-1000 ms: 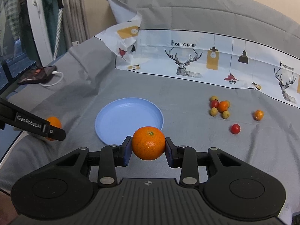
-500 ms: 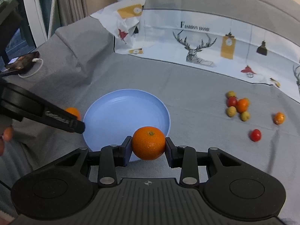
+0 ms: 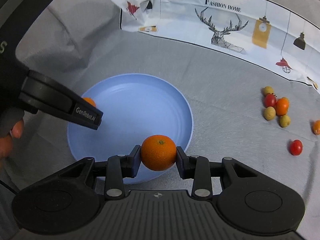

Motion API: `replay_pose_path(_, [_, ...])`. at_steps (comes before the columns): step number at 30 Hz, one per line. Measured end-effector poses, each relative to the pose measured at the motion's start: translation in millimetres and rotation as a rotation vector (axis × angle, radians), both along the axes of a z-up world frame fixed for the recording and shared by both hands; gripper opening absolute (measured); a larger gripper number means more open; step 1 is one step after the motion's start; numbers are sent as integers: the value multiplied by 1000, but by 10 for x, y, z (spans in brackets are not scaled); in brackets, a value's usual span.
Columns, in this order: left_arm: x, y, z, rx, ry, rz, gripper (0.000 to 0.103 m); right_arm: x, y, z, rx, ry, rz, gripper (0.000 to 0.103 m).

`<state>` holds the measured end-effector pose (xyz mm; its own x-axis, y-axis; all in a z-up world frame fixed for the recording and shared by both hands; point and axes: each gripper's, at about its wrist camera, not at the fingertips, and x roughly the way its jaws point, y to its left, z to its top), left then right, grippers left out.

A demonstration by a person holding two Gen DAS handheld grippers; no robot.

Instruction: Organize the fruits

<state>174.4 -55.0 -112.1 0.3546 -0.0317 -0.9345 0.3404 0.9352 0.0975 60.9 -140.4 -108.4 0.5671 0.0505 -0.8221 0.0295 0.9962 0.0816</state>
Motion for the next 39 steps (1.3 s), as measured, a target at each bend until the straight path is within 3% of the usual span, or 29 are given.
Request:
replay_pose_path(2, [42,2,-29,5,3,12,43,46,19,-38,-9,7,9,38])
replay_pose_path(3, [64,9,-24,8,0,19,61,69,25,-50,-10,11,14,38])
replay_pose_path(4, [79,21,4,-8,3,20,72,97,32,-55,-7,15,21,39])
replay_pose_path(5, [88,24,44,-18,1,24,97,126,40,-49,-2,19,29,39])
replay_pose_path(6, [78,35,103,-23,-22,31,103,158,44,-35,1,21,37,41])
replay_pose_path(8, [20,56,263,-29,-88,16,103,199,44,22,-3,14,46,57])
replay_pose_path(10, [-49,78,378,-24,-102,4,103,174,24,143,-15,-18,24,81])
replay_pose_path(18, [-851,451,887,-83,-120,32,103,-521,1,533,35,-13,-10,92])
replay_pose_path(26, [-1675,806,1082,-81,-168,86,103,-1273,198,916,3,-95,-29,97])
replay_pose_path(30, [-1832,866,1154,-94,-185,93,103,-1471,245,1104,-30,-171,-27,100])
replay_pose_path(39, [-2128,822,1332,-112,-248,41,103,-1743,340,1281,-58,-241,-10,100])
